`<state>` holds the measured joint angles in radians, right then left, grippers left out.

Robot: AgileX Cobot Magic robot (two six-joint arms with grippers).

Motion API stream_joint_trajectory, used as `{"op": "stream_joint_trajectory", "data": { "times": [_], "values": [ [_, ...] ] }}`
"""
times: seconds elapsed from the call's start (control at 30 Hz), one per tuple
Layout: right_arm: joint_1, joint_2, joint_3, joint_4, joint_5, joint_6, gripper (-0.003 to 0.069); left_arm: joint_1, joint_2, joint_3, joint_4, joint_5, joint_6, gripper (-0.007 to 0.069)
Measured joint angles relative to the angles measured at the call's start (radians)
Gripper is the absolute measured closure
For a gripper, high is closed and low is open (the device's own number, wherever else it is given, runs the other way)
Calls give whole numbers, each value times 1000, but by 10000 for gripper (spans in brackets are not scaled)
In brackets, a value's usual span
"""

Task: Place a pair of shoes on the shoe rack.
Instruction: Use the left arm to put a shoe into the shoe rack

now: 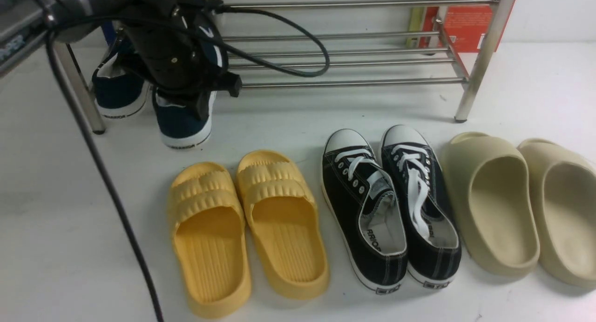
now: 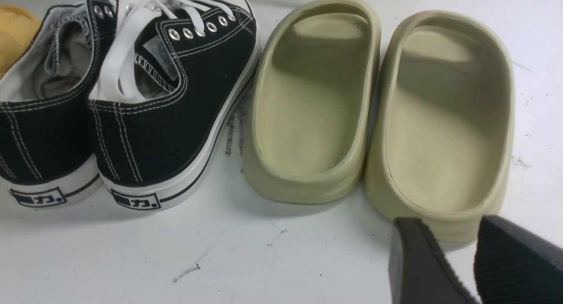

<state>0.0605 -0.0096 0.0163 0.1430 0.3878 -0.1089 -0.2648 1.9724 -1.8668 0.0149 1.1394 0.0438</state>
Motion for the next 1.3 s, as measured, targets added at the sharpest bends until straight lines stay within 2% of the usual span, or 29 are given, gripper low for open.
{"op": "stream_joint_trajectory", "data": {
  "times": [0.4,0.83,1.3],
  "values": [
    [0,0,0,0,0,0,419,45,262,-360,22,10,47,622],
    [0,0,0,0,0,0,419,75,297,-378,3,-61,69,622],
    [0,0,0,0,0,0,419,78,321,-382,3,-68,80,622]
  ]
}}
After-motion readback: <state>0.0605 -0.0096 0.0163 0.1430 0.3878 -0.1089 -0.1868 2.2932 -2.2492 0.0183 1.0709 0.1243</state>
